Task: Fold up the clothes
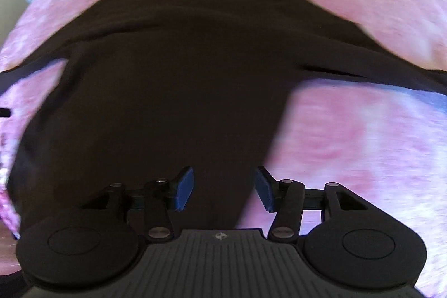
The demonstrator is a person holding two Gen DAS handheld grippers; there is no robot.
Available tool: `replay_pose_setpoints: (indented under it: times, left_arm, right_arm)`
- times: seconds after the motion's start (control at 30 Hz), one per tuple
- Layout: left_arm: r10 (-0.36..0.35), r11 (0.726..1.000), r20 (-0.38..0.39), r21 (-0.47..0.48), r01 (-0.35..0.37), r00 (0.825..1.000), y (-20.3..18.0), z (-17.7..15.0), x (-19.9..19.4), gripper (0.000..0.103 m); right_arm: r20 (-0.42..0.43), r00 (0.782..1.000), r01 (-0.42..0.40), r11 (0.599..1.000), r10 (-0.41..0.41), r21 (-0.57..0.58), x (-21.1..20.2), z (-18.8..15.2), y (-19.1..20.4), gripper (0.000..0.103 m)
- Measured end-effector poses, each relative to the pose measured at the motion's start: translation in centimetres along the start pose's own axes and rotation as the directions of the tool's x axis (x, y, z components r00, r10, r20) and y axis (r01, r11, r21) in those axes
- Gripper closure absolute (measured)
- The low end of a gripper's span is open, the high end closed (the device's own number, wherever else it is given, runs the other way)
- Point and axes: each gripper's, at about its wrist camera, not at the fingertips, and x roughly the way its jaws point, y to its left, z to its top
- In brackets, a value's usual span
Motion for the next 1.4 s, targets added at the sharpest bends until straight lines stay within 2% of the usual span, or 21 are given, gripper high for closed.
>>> replay_pose_setpoints:
  times: [0.17,0.3,0.4,0.47,0.5,0.57,0.6,0.63,0.67,0.7,0.73,0.83,0.9,0.97,1.07,1.17,1.2,1.27,1.3,1.37,1.4]
  left_arm:
    - [0.051,0.999,0.039,-0.005,-0.051,0.998,12.6,-1.1,2.9,0.026]
    - [0.037,0.999,0.06,-0.035,-0.035,0.998,23.6,-0.9,6.7,0.027]
    - [-0.004,0.995,0.103,-0.098,0.014,0.995,31.2,0.1,8.9,0.027]
    - [-0.1,0.98,0.124,-0.157,0.119,0.987,35.3,0.9,10.6,0.027]
    - [-0.167,0.965,0.126,-0.182,0.188,0.978,36.8,1.3,11.5,0.029]
    - [-0.309,0.926,0.084,-0.203,0.319,0.947,38.1,2.0,13.7,0.045]
    - [-0.367,0.91,0.043,-0.19,0.369,0.929,38.1,2.2,14.8,0.073]
    - [-0.411,0.897,0.009,-0.174,0.406,0.912,38.0,2.4,15.5,0.089]
    - [-0.422,0.896,0.002,-0.149,0.418,0.906,37.7,2.4,15.3,0.091]
    - [-0.447,0.883,0.03,-0.148,0.446,0.894,38.1,2.6,14.9,0.101]
    - [-0.472,0.853,0.097,-0.201,0.481,0.876,39.2,2.7,14.4,0.1]
    - [-0.433,0.714,0.34,-0.436,0.548,0.835,44.0,3.0,12.8,0.103]
    - [-0.403,0.659,0.378,-0.512,0.551,0.833,45.7,3.5,13.0,0.103]
    - [-0.419,0.657,0.351,-0.52,0.546,0.838,46.0,4.3,13.5,0.102]
    - [-0.396,0.695,0.314,-0.512,0.505,0.863,45.7,4.6,13.5,0.097]
    - [-0.367,0.776,0.29,-0.429,0.463,0.884,44.6,4.6,12.8,0.077]
    - [-0.374,0.794,0.274,-0.4,0.458,0.886,44.4,4.6,13.5,0.07]
    - [-0.397,0.822,0.237,-0.339,0.458,0.887,42.9,4.1,14.0,0.066]
    - [-0.408,0.83,0.221,-0.315,0.46,0.886,42.3,3.9,14.2,0.063]
    - [-0.427,0.819,0.207,-0.323,0.473,0.88,41.2,4.1,15.1,0.058]
    - [-0.419,0.819,0.204,-0.337,0.465,0.885,40.9,4.1,15.6,0.057]
  right_arm:
    - [-0.025,0.992,-0.121,0.99,0.12,-0.067,0.6,0.5,10.2,0.051]
    - [-0.007,0.995,-0.102,0.988,0.101,-0.12,1.1,3.0,19.7,0.049]
    - [-0.039,0.994,-0.107,0.985,0.103,-0.139,2.9,4.8,26.9,0.048]
    - [-0.074,0.99,-0.131,0.976,0.12,-0.174,4.4,5.8,31.4,0.048]
    - [-0.091,0.988,-0.144,0.971,0.128,-0.191,5.1,6.4,33.6,0.048]
    - [-0.099,0.986,-0.153,0.96,0.133,-0.234,6.5,7.7,36.4,0.048]
    - [-0.097,0.986,-0.154,0.954,0.133,-0.256,7.2,8.4,37.6,0.048]
    - [-0.096,0.986,-0.155,0.948,0.133,-0.279,7.8,9.1,38.7,0.047]
    - [-0.095,0.986,-0.156,0.941,0.134,-0.301,8.5,9.8,39.8,0.047]
    - [-0.094,0.987,-0.158,0.933,0.134,-0.324,9.2,10.5,41.0,0.047]
    - [-0.093,0.987,-0.158,0.925,0.134,-0.346,9.8,11.2,42.1,0.047]
    - [-0.079,0.989,-0.143,0.908,0.121,-0.393,11.5,12.8,44.6,0.047]
    - [-0.05,0.997,-0.068,0.918,0.053,-0.39,11.9,12.9,43.6,0.047]
    - [-0.025,0.999,0.008,0.919,-0.02,-0.395,12.4,13.1,42.8,0.047]
    - [0.011,0.994,0.107,0.906,-0.113,-0.41,13.2,13.2,41.9,0.047]
    - [0.035,0.992,0.12,0.874,-0.118,-0.471,14.3,13.1,42.4,0.047]
    - [0.038,0.993,0.114,0.873,-0.11,-0.473,14.5,13.2,42.6,0.047]
    - [0.031,0.995,0.1,0.881,-0.097,-0.462,14.4,13.0,42.8,0.047]
    - [0.026,0.996,0.093,0.887,-0.091,-0.453,14.3,12.9,42.9,0.047]
    - [0.016,0.997,0.077,0.897,-0.078,-0.435,14.0,12.6,43.1,0.047]
    - [0.011,0.997,0.07,0.902,-0.072,-0.426,13.8,12.4,43.2,0.047]
